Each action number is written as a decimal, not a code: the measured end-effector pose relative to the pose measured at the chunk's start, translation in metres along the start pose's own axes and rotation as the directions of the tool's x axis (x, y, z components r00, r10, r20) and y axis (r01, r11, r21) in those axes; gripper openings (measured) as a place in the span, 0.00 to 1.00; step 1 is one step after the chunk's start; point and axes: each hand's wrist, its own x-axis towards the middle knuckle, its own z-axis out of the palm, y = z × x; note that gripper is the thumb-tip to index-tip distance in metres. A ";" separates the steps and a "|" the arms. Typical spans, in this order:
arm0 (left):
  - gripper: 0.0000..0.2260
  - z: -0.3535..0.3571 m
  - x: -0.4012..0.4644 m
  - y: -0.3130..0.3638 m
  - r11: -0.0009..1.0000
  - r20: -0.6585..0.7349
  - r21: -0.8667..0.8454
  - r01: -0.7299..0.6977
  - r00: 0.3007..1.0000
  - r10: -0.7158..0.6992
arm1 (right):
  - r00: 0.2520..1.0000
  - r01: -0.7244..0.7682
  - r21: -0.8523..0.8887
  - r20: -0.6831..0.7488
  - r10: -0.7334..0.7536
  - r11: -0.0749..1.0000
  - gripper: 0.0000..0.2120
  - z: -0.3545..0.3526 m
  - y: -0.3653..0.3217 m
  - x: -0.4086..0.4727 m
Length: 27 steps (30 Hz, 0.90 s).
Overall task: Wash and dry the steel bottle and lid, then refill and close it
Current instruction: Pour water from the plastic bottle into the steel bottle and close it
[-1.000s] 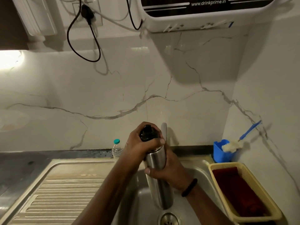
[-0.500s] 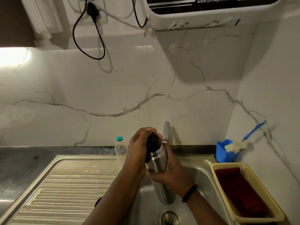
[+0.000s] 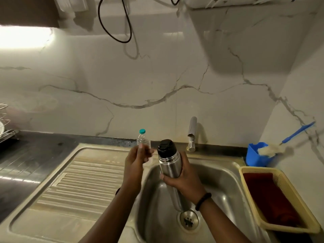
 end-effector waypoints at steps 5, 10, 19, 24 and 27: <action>0.31 -0.085 -0.010 -0.077 0.850 -0.034 0.524 -0.052 0.996 0.081 | 0.999 -0.028 0.004 0.022 0.028 1.000 0.33 0.014 0.013 -0.010; 0.65 -0.140 -0.022 -0.142 0.547 0.103 0.837 -0.002 0.983 -0.154 | 0.998 -0.046 0.008 0.042 0.046 0.999 0.32 0.024 0.022 -0.016; 0.29 -0.130 -0.019 -0.163 0.739 0.046 0.668 0.086 0.987 -0.157 | 0.996 -0.053 -0.025 0.069 0.055 0.998 0.30 0.029 0.023 -0.024; 0.30 -0.116 -0.010 -0.138 0.866 0.112 0.499 -0.017 0.993 -0.046 | 0.996 -0.049 -0.079 0.069 0.055 0.996 0.30 0.024 0.025 -0.025; 0.32 -0.102 -0.007 -0.102 0.933 0.216 0.359 -0.023 0.975 -0.059 | 0.995 -0.055 -0.136 0.074 0.065 0.989 0.30 0.024 0.030 -0.022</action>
